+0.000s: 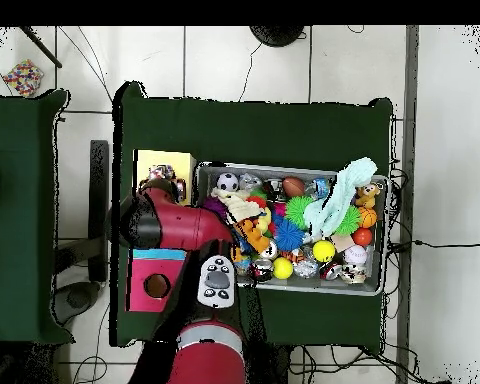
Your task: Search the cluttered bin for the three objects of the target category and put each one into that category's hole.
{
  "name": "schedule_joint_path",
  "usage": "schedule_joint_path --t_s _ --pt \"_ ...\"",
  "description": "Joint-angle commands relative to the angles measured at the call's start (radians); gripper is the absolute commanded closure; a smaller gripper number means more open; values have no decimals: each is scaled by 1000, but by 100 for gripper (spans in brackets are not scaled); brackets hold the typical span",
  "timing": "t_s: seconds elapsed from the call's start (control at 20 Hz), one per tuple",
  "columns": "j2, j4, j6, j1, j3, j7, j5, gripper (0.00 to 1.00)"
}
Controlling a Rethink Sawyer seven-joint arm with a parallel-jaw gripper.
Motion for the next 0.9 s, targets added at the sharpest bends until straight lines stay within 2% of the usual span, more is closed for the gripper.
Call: schedule_joint_path --t_s 0.05,0.2,0.4,0.55,0.8,0.85,0.9 --pt "136 -79 220 82 -66 176 27 100" --pt "135 -110 304 139 -157 185 18 100" --pt "141 -108 307 138 -160 203 23 100" --pt "153 -124 335 152 -185 213 23 100" --pt "156 -144 398 149 -183 191 9 100" --pt "157 -150 410 149 -184 191 8 0" --pt "159 -154 428 150 -187 190 7 0"
